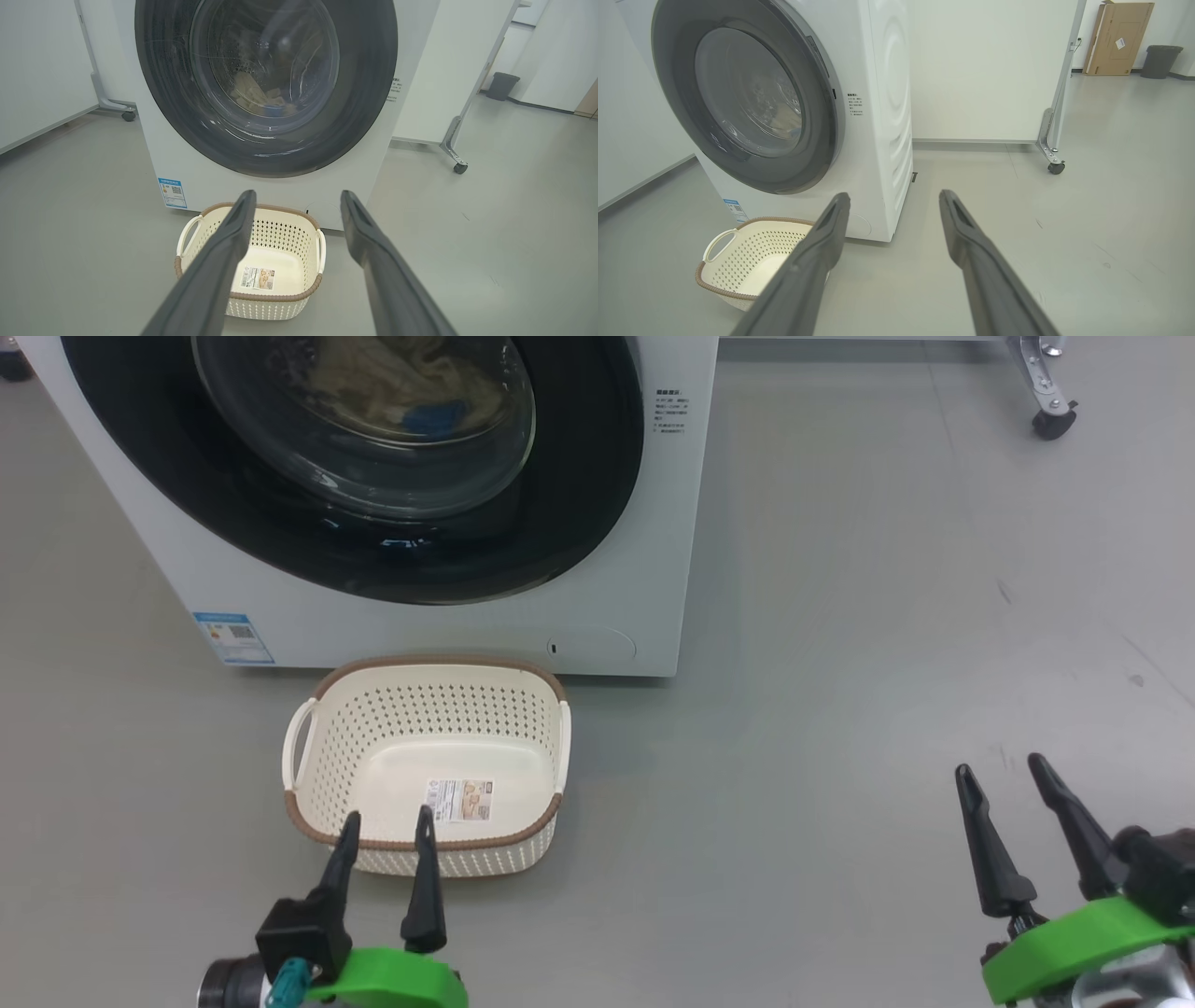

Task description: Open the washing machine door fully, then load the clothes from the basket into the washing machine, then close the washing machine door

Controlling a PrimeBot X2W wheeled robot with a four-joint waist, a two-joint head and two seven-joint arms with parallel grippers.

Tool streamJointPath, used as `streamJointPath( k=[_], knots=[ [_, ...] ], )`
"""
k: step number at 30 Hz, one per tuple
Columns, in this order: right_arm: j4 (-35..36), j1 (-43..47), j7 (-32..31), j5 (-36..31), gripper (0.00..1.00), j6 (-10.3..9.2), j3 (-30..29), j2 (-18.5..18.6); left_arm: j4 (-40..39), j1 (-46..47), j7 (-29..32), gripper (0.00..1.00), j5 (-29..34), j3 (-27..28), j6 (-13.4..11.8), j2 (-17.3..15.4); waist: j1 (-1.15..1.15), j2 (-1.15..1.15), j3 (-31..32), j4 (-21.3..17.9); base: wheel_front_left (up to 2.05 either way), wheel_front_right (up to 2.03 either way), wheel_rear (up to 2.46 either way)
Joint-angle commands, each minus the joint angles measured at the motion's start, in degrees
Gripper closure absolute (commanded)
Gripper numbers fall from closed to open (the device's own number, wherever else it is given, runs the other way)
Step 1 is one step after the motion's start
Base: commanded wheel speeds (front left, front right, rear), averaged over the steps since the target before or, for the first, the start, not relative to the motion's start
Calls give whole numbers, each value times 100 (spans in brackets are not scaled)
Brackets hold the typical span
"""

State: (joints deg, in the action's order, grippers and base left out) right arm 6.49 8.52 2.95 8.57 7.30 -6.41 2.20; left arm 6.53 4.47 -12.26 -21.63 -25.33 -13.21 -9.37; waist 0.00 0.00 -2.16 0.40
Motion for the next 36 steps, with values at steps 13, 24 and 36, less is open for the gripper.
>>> streamJointPath(
  k=[13, 24, 36],
  knots=[
    [-345, -89, -35, 761, 100, 2, 88, 28, 203, -52, 124, 100, -646, 190, 166, 50, 0, 0, 16, -3, 0, 0, 0],
    [-498, -213, -77, 1464, 100, 3, 126, 66, 275, -24, 247, 100, -1239, 411, 338, 73, 0, 0, 32, -6, 0, 0, 0],
    [-675, -354, -137, 2298, 100, 5, 160, 102, 344, 3, 399, 100, -1945, 686, 540, 107, 0, 0, 51, -10, 0, 0, 0]
  ],
)
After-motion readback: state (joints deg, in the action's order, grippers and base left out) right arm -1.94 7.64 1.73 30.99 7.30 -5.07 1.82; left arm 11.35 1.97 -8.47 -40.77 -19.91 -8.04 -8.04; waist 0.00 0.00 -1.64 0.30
